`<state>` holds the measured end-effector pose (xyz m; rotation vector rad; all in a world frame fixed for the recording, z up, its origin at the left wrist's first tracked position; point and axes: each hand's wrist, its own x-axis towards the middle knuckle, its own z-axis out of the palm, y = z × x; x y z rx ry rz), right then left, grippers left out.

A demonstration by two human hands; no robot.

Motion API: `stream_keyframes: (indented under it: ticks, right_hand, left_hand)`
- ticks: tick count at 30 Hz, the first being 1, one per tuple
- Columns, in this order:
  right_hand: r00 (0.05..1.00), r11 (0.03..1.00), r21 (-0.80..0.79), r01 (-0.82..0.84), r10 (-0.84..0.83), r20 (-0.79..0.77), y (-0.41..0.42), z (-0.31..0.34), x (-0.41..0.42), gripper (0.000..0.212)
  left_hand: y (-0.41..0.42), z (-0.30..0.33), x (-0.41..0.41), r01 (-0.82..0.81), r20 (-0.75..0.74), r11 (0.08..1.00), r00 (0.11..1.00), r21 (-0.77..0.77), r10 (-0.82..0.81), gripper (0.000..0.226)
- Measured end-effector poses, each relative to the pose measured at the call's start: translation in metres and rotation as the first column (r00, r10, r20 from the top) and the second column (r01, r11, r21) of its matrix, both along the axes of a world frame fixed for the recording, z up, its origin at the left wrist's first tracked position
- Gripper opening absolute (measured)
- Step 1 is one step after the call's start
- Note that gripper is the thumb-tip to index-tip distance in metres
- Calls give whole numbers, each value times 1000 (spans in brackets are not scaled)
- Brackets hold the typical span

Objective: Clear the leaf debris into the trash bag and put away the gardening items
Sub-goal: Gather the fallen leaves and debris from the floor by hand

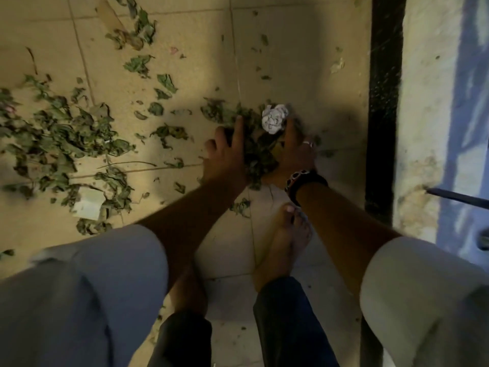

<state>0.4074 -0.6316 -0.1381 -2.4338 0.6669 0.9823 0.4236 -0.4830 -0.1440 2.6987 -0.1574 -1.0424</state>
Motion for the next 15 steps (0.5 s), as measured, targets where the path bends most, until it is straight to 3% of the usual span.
stream_keyframes:
  ticks: [5,11,15]
  right_hand:
    - [994,995,-42,-85,88,62,12,-7,15,128]
    - [977,980,194,50,-88,192,-14,7,15,135]
    - [997,994,89,-61,57,51,-35,25,33,154]
  left_hand:
    - [-15,-4,1,-25,48,1000,999,-9,26,119]
    - [-4,2,10,-48,2,987,999,-156,49,116]
    - [9,3,19,-22,-7,991,1000,-131,21,135]
